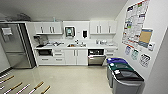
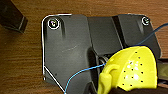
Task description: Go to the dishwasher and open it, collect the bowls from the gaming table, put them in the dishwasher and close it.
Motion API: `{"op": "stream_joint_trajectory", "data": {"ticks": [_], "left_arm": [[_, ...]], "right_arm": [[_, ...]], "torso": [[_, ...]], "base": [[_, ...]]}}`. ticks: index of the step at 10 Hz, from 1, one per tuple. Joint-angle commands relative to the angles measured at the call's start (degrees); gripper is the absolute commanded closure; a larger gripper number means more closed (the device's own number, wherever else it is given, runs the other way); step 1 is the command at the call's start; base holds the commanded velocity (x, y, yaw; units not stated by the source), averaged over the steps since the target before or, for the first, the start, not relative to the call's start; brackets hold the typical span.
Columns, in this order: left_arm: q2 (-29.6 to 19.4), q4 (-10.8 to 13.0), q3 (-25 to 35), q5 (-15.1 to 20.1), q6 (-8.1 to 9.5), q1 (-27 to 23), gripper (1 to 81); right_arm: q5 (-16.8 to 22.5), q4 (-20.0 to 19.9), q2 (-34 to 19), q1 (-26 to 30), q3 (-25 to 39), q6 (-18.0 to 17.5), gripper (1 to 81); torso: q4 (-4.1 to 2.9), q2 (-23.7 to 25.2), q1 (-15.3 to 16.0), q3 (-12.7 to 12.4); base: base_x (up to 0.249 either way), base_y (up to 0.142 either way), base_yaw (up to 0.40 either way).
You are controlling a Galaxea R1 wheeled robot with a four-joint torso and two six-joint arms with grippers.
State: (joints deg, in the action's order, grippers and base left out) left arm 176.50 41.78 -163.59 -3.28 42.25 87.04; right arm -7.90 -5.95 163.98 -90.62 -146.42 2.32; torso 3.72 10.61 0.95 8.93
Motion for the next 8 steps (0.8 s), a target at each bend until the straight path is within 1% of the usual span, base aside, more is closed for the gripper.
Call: {"op": "stream_joint_trajectory", "data": {"ticks": [1,8], "left_arm": [[-0.4,-0.6,-0.2,2.1,0.29,-2.9,81.1],[-0.3,-0.3,-0.2,2.1,0.2,-2.9,81.1]], "right_arm": [[2.9,0.4,-0.8,2.8,-0.3,0.2,81.1],[2.8,0.4,-0.3,2.9,-0.6,0.2,81.1]], "torso": [[0.0,0.0,0.0,0.0],[0.0,0.0,0.0,0.0]], "base": [[0.179,0.0,0.0],[0.179,0.0,0.0]]}}
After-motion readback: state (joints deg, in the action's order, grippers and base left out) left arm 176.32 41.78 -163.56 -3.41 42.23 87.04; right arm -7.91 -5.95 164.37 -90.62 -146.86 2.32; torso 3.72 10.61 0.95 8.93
